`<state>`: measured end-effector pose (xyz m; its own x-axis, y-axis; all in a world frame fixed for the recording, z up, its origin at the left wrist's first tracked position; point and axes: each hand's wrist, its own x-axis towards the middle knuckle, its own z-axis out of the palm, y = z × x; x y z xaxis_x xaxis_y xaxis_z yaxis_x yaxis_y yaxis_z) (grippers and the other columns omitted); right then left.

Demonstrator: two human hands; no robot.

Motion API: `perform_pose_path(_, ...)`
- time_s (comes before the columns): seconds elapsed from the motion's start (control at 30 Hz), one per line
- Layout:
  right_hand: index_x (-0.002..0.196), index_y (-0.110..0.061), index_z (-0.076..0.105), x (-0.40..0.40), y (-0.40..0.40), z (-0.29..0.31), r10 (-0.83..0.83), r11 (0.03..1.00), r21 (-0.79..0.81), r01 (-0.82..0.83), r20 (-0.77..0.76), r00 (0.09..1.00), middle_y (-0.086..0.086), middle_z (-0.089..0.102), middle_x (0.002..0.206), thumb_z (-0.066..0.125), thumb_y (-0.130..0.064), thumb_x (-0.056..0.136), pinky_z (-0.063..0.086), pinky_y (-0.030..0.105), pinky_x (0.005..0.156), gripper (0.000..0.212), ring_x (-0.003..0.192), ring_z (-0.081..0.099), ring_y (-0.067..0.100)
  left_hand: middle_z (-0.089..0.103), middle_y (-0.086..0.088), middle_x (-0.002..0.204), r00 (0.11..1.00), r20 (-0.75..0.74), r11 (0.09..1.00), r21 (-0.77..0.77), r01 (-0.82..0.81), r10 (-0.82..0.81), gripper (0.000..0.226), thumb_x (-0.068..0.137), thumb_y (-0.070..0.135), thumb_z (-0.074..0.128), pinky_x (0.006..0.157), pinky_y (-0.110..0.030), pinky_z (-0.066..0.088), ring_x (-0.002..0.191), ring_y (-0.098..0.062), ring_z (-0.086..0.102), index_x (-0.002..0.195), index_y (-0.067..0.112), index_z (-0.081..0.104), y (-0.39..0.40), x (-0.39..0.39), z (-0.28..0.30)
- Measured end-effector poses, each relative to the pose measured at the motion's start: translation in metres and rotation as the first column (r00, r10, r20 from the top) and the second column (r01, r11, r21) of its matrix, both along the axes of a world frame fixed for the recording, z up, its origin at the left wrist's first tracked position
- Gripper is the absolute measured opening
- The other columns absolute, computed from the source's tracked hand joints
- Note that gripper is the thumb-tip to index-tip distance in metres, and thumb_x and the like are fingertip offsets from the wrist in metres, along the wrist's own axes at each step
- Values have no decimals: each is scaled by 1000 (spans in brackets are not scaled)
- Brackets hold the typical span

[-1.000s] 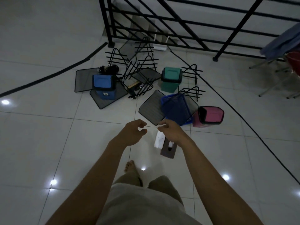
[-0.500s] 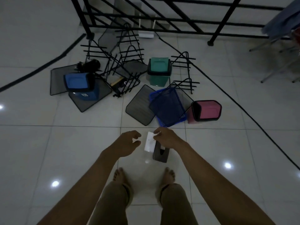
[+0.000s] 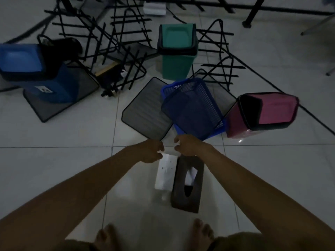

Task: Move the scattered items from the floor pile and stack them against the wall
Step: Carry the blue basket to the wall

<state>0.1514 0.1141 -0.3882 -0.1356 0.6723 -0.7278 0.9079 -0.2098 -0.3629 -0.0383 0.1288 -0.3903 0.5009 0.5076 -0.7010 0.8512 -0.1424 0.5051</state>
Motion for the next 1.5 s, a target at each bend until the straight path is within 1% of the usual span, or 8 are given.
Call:
perform_pose_path(0.27,118,-8,58,8,32,-123,377,746,328,-579,508,774,13,62,118,39,-17,100,49,30,73,28,90,56,20,48,-14,136,797,-403,749,317,582,-449,40,101,20,43,95,-31,41,119,-26,51,138,4,41,51,20,-136)
perform_pose_path(0.4,129,-12,51,14,8,-134,539,501,263,-824,650,535,13,49,130,40,-20,99,42,39,85,33,117,46,30,55,-12,130,752,-472,664,379,645,-461,35,98,19,47,94,-33,44,115,-27,54,130,7,54,70,14,-150)
perform_pose_path(0.57,136,-11,46,14,-8,-127,448,642,336,-689,565,693,16,39,141,45,-27,97,40,38,92,41,124,41,31,58,-5,115,796,-438,612,511,603,-418,15,97,18,47,75,-11,39,98,-19,53,97,9,60,78,27,-124)
perform_pose_path(0.77,143,-13,33,57,-16,-108,361,623,392,-677,624,693,14,30,144,48,-22,95,39,39,93,52,123,37,30,43,-4,128,796,-433,493,627,604,-423,37,99,15,42,91,-22,31,113,-21,46,135,9,45,84,66,-125)
perform_pose_path(0.97,147,-12,25,89,-15,-108,131,807,310,-502,736,664,16,27,147,53,-30,94,33,50,104,62,130,32,34,27,-13,139,804,-460,313,754,578,-378,58,88,23,57,98,-43,42,123,-31,34,139,15,30,71,108,-125)
perform_pose_path(1.1,139,-12,28,102,-25,-119,-11,845,388,-369,703,711,15,36,135,61,-32,89,40,39,84,63,115,46,32,21,-14,146,717,-566,195,714,673,-407,73,88,40,55,106,-47,30,130,-33,28,146,14,19,65,129,-129)
perform_pose_path(1.3,144,-6,21,118,-31,-128,-10,857,447,-257,512,859,16,43,133,56,-22,93,41,38,90,64,115,48,32,23,-11,146,736,-467,269,722,637,-490,80,88,67,35,107,-48,28,130,-33,27,145,13,23,54,152,-141)
perform_pose_path(1.5,140,-8,30,131,-35,-123,125,759,529,-380,454,882,13,49,128,50,-10,91,35,33,73,53,107,45,28,46,-6,122,841,-247,358,821,445,-481,52,94,57,38,88,-40,38,110,-25,43,124,15,43,50,168,-159)
